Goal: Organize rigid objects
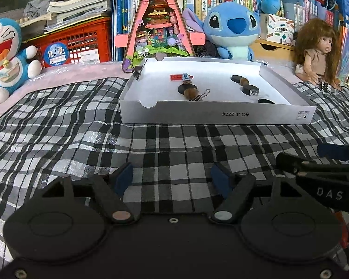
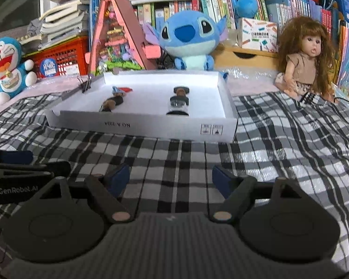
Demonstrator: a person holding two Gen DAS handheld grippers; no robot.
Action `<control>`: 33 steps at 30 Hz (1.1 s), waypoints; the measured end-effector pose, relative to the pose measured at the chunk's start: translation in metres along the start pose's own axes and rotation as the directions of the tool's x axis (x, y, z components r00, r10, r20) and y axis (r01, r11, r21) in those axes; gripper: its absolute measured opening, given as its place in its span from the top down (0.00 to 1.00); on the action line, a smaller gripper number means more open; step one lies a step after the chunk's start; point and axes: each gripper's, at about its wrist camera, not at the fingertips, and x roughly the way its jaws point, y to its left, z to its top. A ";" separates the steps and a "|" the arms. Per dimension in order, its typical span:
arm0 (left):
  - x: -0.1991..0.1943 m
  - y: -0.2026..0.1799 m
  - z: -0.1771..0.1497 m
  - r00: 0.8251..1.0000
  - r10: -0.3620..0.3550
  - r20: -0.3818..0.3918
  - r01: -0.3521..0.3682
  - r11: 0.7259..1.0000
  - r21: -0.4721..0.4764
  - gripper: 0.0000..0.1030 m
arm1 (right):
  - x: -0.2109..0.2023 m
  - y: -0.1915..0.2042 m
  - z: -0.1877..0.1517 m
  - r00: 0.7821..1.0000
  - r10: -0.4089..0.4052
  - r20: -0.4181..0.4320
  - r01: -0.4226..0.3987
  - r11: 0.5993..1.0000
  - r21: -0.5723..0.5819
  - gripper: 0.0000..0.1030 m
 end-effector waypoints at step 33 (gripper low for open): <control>0.008 0.006 -0.004 0.999 0.044 0.011 -0.043 0.998 -0.041 0.05 | 0.011 0.003 -0.002 0.997 -0.045 -0.057 0.045 0.999 0.007 0.00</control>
